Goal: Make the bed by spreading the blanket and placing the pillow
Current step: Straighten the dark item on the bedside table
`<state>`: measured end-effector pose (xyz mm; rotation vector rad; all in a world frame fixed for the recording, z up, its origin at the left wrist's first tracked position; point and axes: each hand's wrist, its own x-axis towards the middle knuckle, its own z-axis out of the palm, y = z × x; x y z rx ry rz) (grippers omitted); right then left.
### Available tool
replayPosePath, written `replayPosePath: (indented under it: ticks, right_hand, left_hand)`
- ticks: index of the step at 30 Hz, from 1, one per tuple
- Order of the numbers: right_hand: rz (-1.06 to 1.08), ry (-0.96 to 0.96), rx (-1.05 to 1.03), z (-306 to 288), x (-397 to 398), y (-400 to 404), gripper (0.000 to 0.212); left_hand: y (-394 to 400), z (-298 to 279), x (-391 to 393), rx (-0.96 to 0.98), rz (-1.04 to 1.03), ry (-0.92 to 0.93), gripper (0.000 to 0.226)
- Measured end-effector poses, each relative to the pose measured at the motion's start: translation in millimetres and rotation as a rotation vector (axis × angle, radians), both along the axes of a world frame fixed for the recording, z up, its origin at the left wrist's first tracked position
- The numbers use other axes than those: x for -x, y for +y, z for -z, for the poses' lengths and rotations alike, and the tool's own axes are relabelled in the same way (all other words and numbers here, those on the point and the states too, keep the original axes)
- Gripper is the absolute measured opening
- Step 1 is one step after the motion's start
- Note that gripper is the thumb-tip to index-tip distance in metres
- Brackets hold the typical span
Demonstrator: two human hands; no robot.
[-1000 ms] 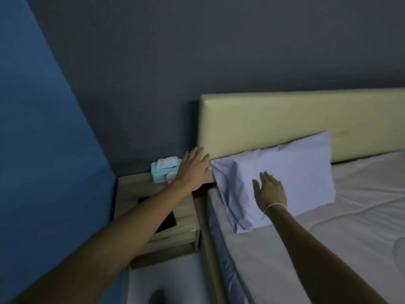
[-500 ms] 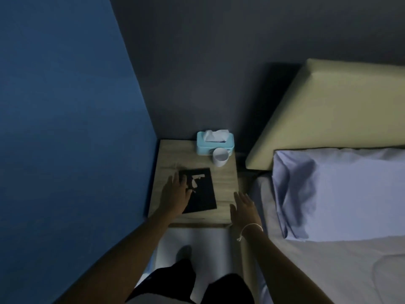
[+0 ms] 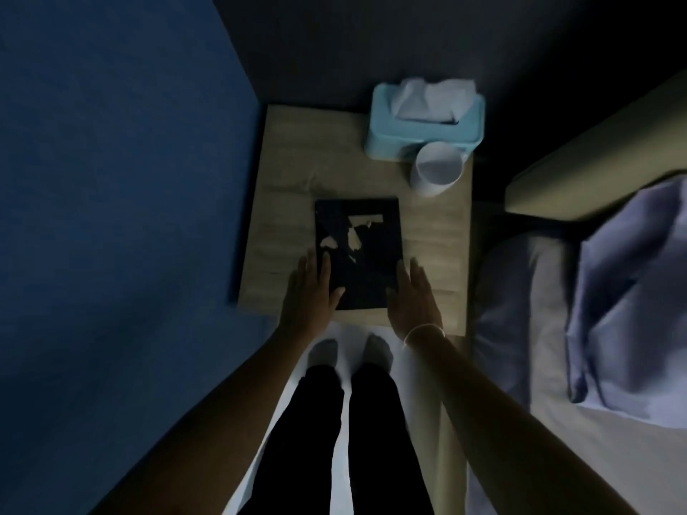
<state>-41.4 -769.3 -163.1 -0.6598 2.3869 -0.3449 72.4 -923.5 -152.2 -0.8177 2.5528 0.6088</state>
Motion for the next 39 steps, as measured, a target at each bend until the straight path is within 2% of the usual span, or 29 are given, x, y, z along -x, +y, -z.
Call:
replayPosePath:
  ticks: [3,8,16,20,24,29,34,39]
  right_hand:
    - [0.074,0.029,0.034,30.7,-4.0,-11.3,0.059]
    - [0.179,0.023,0.088,48.3,-18.8,-24.9,0.059]
    - [0.332,0.039,0.181,23.7,-8.5,-45.8,0.042]
    - [0.366,0.006,0.159,18.0,-4.9,-45.7,0.043]
    - [0.391,-0.029,0.14,7.5,3.1,-40.6,0.042]
    - [0.355,-0.126,0.066,-14.2,25.8,-38.3,0.042]
    - [0.296,-0.183,0.056,-33.6,46.0,-36.2,0.038]
    - [0.307,-0.221,0.075,-38.3,47.8,-34.8,0.031]
  left_hand:
    - [-4.8,38.0,4.2,0.022,-0.044,0.048,0.071]
    - [3.3,70.0,2.2,0.008,-0.115,0.109,0.075]
    - [10.8,68.6,4.3,-0.171,-0.368,0.249,0.076]
    - [4.6,61.7,7.9,-0.301,-0.451,0.31,0.075]
    - [-5.6,48.3,1.5,-0.383,-0.344,0.345,0.075]
    - [-12.0,25.1,-10.7,-0.389,-0.113,0.327,0.083]
    - [-23.3,12.1,-11.7,-0.245,0.217,0.197,0.094]
    - [-29.5,4.9,-10.7,-0.055,0.408,0.274,0.077]
